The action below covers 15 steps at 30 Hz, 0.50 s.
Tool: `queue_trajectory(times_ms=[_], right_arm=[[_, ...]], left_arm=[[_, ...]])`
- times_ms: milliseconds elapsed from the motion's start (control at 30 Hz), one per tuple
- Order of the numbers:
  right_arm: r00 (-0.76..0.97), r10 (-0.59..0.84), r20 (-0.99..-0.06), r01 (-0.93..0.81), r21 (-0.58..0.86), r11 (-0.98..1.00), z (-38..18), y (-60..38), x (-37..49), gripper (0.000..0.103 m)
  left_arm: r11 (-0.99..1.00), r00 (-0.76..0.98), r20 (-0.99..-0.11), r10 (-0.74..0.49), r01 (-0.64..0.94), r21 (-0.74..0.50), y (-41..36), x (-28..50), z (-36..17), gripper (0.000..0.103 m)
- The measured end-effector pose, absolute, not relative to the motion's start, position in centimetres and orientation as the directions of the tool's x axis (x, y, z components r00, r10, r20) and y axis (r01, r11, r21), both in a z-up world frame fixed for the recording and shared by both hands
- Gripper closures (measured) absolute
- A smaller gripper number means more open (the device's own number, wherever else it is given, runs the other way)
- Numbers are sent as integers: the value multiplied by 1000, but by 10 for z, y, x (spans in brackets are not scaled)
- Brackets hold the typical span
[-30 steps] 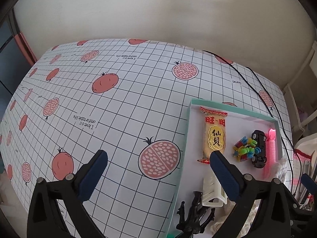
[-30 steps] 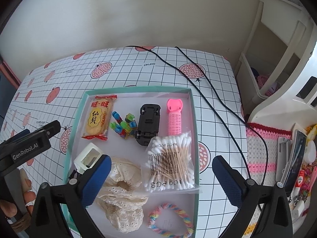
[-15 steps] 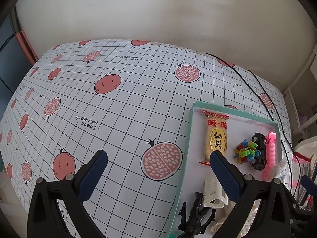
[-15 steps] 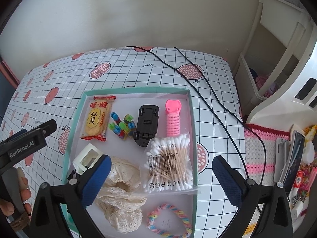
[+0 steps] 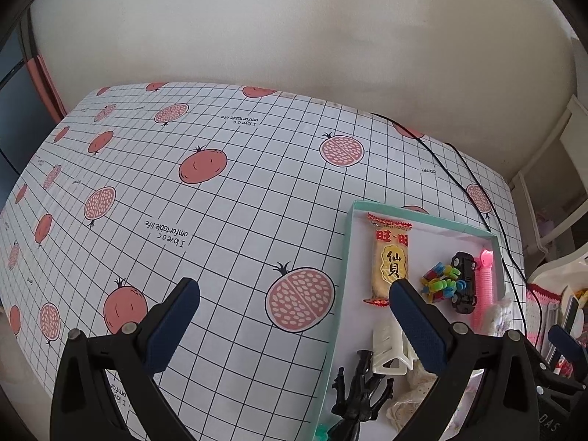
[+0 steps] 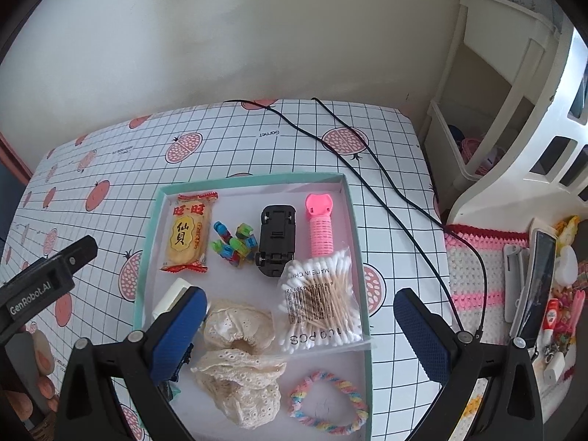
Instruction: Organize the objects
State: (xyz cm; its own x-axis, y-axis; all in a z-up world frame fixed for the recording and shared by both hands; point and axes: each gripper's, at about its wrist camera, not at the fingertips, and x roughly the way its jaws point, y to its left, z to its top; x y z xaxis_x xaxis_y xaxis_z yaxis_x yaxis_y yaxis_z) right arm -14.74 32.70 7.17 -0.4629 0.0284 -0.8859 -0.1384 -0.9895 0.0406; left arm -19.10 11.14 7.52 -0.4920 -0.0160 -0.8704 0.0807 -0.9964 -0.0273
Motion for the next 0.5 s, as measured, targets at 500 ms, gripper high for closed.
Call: queue_trajectory(times_ms=[500], right_arm=[[-496,89,-864,-176,0,-984,115,301,-105,0]], left_arm=[[-1000,-549,-836,-7,9,2,89,-147,110,1]])
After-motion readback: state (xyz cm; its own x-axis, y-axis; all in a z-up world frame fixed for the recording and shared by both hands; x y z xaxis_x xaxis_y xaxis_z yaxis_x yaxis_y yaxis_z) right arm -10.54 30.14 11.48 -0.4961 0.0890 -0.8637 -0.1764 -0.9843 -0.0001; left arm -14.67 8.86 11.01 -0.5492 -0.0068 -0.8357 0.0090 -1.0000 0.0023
